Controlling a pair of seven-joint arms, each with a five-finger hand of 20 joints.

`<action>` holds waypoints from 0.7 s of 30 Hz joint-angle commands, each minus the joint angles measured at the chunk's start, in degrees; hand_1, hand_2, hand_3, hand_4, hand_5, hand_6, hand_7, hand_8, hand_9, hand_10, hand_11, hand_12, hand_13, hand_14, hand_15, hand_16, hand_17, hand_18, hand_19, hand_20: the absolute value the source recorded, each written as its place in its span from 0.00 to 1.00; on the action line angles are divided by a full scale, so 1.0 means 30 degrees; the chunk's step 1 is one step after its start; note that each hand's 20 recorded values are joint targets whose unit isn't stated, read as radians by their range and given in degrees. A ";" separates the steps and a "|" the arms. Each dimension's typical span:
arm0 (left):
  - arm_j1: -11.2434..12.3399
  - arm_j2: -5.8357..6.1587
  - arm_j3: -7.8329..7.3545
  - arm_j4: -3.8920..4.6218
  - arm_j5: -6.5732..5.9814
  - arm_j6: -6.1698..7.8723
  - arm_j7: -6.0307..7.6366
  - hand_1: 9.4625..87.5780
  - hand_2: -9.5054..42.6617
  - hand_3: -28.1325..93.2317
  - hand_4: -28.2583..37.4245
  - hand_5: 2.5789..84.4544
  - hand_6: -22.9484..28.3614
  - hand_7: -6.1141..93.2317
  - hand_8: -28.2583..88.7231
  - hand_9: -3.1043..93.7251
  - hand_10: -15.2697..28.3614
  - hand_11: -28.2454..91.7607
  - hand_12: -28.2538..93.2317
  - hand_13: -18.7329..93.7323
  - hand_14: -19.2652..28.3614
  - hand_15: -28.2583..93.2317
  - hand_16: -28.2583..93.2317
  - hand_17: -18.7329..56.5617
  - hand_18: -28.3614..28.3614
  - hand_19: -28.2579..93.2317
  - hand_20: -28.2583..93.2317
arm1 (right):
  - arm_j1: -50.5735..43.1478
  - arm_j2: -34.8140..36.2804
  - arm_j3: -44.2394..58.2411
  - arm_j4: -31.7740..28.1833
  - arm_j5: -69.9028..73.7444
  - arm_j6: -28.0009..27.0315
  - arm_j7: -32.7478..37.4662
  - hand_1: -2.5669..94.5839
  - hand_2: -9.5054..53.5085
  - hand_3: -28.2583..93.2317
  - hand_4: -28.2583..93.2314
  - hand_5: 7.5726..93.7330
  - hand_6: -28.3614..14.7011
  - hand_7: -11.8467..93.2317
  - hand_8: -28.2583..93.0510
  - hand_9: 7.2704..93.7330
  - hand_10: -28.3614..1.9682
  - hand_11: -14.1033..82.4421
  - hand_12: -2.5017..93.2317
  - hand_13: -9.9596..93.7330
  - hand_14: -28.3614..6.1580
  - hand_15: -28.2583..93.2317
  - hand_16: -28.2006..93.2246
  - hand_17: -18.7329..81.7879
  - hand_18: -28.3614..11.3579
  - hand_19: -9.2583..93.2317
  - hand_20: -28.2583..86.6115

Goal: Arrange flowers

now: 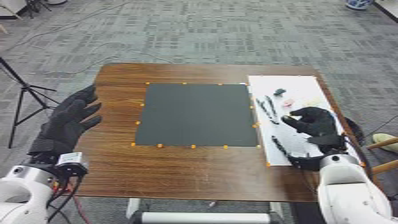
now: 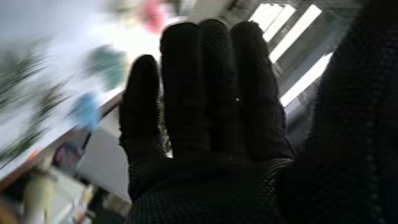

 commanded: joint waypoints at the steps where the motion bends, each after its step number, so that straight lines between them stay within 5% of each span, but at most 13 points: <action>1: 0.0234 0.0182 -0.0513 -0.0251 0.0243 0.0194 -0.0231 0.21 0.04 0.76 0.00 0.19 0.47 0.28 0.16 0.16 0.53 0.38 0.40 0.20 0.64 0.56 0.19 0.09 0.82 0.54 0.33 | 0.0418 0.1318 -0.0982 -0.0548 -1.3228 -0.4575 0.4166 0.71 0.00 0.00 0.19 0.54 0.69 0.53 0.12 0.55 0.59 0.72 0.45 0.56 0.54 0.84 0.49 0.37 0.33 0.78 0.69; 6: -0.0200 0.0302 -0.0273 -0.0123 0.0287 0.0027 -0.0261 0.21 0.04 0.76 0.00 0.19 0.47 0.28 0.15 0.16 0.53 0.38 0.40 0.20 0.64 0.56 0.19 0.09 0.82 0.54 0.33 | 0.0501 0.1486 -0.1171 -0.0679 -1.2873 -0.4928 0.3858 0.67 0.00 0.01 0.23 0.54 0.68 0.56 0.10 0.55 0.56 0.73 0.46 0.57 0.51 0.85 0.49 0.38 0.28 0.80 0.69; 11: 0.0161 0.0298 -0.0416 -0.0226 0.0239 0.0169 -0.0170 0.21 0.04 0.76 0.00 0.19 0.47 0.28 0.15 0.16 0.53 0.38 0.40 0.20 0.64 0.56 0.19 0.09 0.82 0.54 0.33 | 0.0293 0.2141 -0.1069 -0.0905 -1.2601 -0.5509 0.3223 0.62 0.00 0.07 0.22 0.54 0.67 0.56 0.09 0.55 0.53 0.74 0.46 0.58 0.49 0.86 0.49 0.38 0.24 0.82 0.68; 21: 0.0281 0.0364 -0.0544 -0.0231 0.0226 0.0199 -0.0231 0.21 0.04 0.77 0.00 0.19 0.47 0.27 0.16 0.16 0.53 0.38 0.40 0.20 0.64 0.57 0.19 0.09 0.82 0.54 0.33 | -0.1023 0.3063 -0.0315 -0.1447 -1.2442 -0.7145 0.2447 0.60 0.00 0.33 0.07 0.56 0.67 0.59 0.08 0.56 0.54 0.76 0.45 0.58 0.46 0.86 0.48 0.39 0.20 0.83 0.67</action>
